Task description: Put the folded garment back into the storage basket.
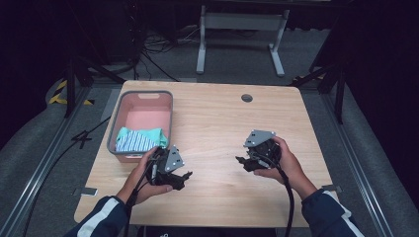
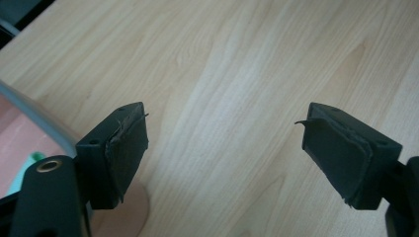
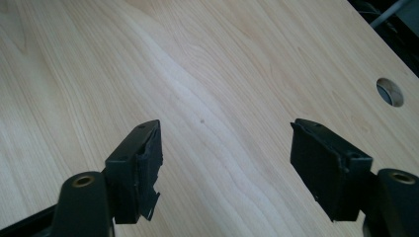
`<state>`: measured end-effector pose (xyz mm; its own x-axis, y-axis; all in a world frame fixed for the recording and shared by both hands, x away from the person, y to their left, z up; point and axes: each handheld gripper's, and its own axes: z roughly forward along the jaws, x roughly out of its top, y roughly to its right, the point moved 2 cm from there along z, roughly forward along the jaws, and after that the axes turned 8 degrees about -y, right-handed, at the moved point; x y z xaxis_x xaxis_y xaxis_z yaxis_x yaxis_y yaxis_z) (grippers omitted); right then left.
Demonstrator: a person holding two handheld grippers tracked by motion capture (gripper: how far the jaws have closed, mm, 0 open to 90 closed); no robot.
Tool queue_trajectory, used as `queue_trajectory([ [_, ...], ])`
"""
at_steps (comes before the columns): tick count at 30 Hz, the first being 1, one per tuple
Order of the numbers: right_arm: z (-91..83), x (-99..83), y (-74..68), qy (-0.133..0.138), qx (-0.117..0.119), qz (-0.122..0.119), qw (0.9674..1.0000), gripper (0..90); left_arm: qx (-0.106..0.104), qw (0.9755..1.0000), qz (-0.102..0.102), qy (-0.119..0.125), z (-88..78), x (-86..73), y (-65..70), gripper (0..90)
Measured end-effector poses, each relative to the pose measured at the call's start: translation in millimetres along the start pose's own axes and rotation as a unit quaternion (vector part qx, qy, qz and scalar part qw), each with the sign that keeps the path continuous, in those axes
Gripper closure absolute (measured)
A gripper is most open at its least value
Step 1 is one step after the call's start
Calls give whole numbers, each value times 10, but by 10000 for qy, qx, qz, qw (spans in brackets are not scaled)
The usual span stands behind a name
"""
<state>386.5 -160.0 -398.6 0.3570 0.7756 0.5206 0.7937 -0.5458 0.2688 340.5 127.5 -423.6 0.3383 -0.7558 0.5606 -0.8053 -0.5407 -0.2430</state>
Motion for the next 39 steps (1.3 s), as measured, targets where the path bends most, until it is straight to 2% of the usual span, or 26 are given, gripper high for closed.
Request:
queue_trajectory([
  [5,21,-165,-9,-131,-79,46,9999,291,-121,9999,61,-25,101,-32,52,180],
  [7,41,-259,-28,-247,18,45,9997,302,-201,9998,54,-34,138,-49,67,181],
  [11,58,-370,-48,-237,31,70,9997,286,-256,9996,63,-42,185,-74,86,180],
  [12,84,-475,-53,-261,56,140,9995,282,-319,9993,108,-147,227,-101,99,179],
  [18,125,-682,-54,-275,61,295,9992,278,-409,9988,165,-223,322,-151,133,178],
  [24,182,-1030,-34,-155,263,637,9975,268,-632,9973,183,-314,459,-235,198,178],
  [27,184,-1170,-13,-63,352,907,9952,259,-755,9963,211,-341,517,-277,218,176],
  [31,231,-1358,-9,83,548,1224,9909,235,-1018,9948,1,-96,562,-338,184,163],
  [32,258,-1402,-14,142,582,1294,9898,212,-1159,9931,-159,2,587,-364,163,152],
  [33,273,-1442,-8,284,652,1409,9875,204,-1323,9905,-382,33,614,-387,140,149],
  [34,280,-1466,-3,365,661,1439,9867,187,-1276,9909,-438,23,614,-384,140,147],
  [39,292,-1498,5,456,606,1477,9861,159,-1249,9912,-449,18,621,-376,146,134],
])
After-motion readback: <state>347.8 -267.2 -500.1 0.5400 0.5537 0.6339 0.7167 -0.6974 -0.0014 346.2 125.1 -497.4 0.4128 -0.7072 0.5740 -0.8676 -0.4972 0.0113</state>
